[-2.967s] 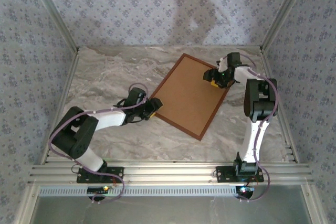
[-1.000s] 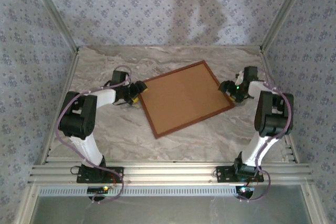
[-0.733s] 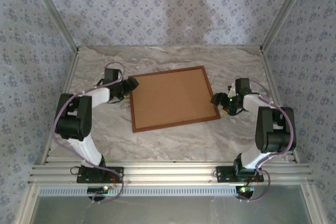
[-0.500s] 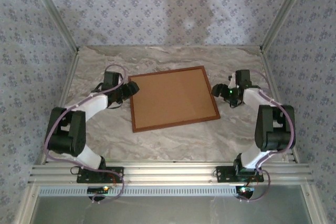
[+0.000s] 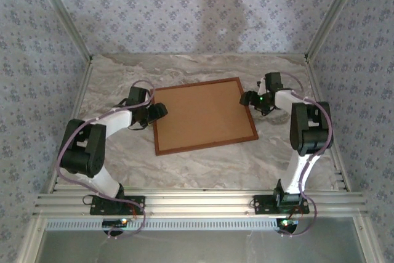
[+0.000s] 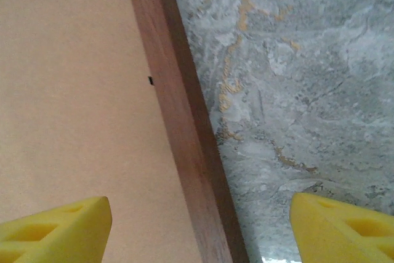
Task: Put the photo into the frame
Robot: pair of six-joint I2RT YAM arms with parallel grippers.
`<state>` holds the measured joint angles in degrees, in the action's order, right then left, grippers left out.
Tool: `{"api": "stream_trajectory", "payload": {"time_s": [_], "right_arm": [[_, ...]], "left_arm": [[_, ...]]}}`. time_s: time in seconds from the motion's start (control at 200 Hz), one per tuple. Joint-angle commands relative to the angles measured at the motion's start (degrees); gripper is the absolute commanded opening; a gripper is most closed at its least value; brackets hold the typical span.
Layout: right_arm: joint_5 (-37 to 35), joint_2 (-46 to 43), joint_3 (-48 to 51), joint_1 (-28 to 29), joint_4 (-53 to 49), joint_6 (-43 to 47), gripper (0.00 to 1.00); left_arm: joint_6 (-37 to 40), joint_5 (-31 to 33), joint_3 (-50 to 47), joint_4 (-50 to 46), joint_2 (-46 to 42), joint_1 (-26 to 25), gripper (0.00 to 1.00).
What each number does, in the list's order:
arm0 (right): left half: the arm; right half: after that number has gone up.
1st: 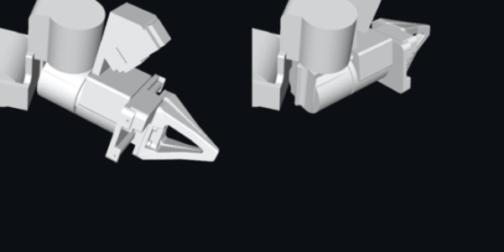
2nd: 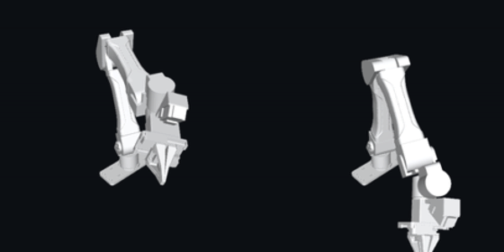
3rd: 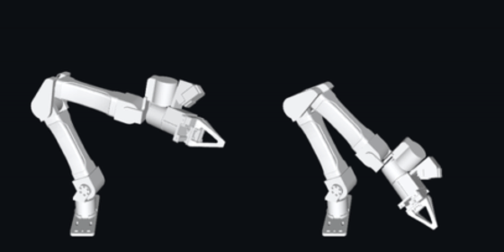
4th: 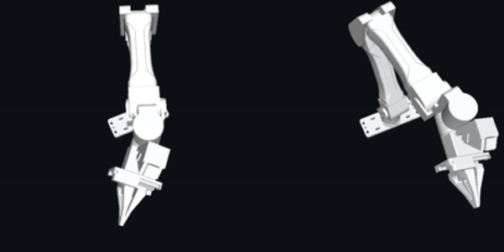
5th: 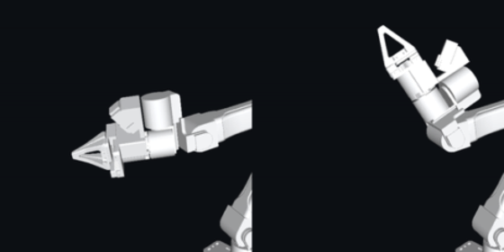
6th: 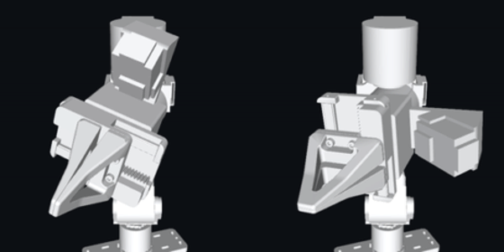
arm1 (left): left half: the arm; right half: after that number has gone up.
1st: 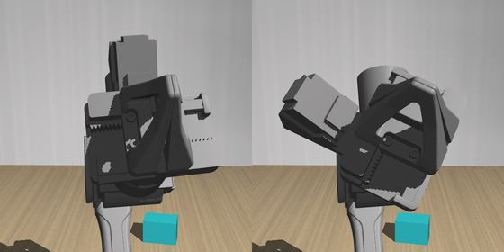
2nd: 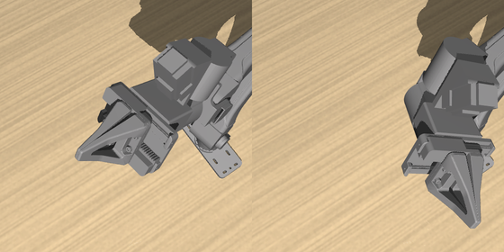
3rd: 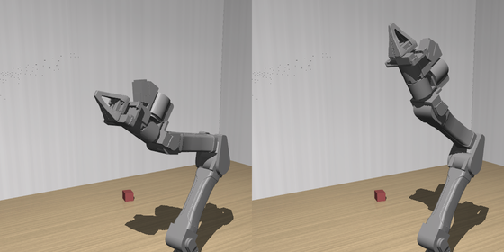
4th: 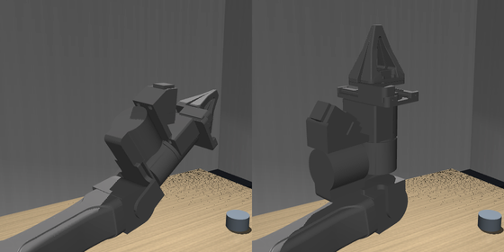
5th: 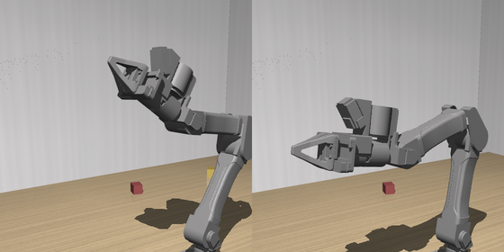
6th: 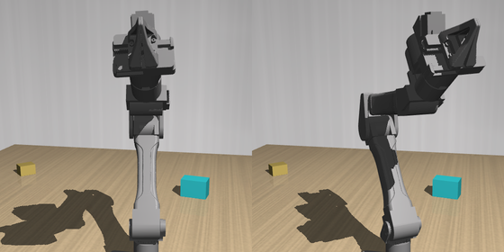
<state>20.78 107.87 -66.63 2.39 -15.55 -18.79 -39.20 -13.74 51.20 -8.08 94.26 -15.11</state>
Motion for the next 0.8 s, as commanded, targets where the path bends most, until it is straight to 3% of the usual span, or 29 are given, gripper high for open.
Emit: {"api": "stream_trajectory", "payload": {"time_s": [0.0, 0.56, 0.795], "right_arm": [[0.49, 1.42, -2.1, 0.16, -1.69, 0.7, 0.78], [5.0, 7.3, -5.56, 0.9, -3.43, 0.5, 0.77], [10.51, 7.29, -3.16, 2.24, -1.59, -1.47, 0.75]], "left_arm": [[1.76, -1.97, 2.29, -0.32, 1.28, -0.27, 0.72], [2.11, -4.84, 1.74, 0.51, 4.66, -0.57, 0.69], [1.32, -11.46, 0.37, 2.1, 5.59, -1.1, 0.66]]}}
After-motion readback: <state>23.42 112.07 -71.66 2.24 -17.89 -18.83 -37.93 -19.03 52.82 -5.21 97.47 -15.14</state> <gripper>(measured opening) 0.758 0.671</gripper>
